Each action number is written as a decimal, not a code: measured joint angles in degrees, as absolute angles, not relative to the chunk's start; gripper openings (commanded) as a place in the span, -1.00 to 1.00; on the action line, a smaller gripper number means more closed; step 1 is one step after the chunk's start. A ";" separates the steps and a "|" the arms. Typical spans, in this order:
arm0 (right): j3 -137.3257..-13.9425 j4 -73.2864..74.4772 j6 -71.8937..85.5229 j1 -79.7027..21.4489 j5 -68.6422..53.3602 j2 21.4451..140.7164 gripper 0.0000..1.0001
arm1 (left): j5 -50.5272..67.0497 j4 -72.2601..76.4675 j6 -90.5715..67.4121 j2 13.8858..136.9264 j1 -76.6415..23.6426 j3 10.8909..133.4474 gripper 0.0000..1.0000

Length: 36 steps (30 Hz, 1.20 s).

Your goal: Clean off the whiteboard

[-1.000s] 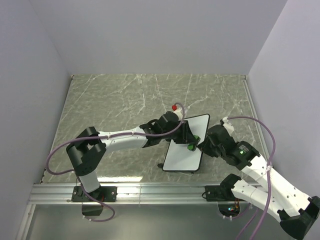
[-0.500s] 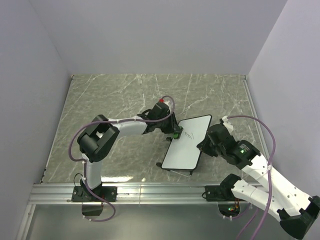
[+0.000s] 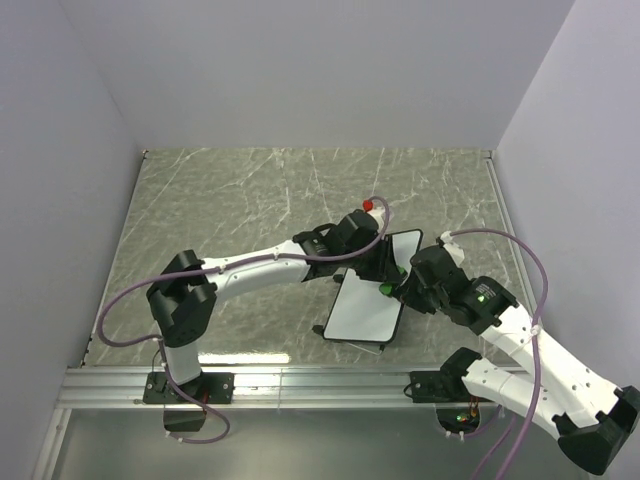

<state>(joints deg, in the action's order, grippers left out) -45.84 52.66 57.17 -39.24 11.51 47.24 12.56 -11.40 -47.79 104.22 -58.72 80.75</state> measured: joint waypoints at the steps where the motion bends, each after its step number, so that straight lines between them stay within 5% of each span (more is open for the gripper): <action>1: -45.91 52.66 57.10 -39.24 11.33 47.24 -1.00 | 12.32 -11.60 -47.75 103.70 -59.16 80.62 -0.99; 11: -46.37 52.42 56.51 -39.24 11.33 47.83 -1.00 | 14.13 -12.60 -49.54 102.24 -55.81 76.07 -0.99; 24: -47.07 51.33 56.07 -39.40 11.29 48.53 -1.00 | 8.80 -26.09 -42.76 89.45 -36.51 75.33 -0.99; 36: -49.63 56.34 56.05 -40.03 7.44 45.52 -1.00 | 5.58 -27.90 -39.81 83.37 -28.53 56.82 -0.99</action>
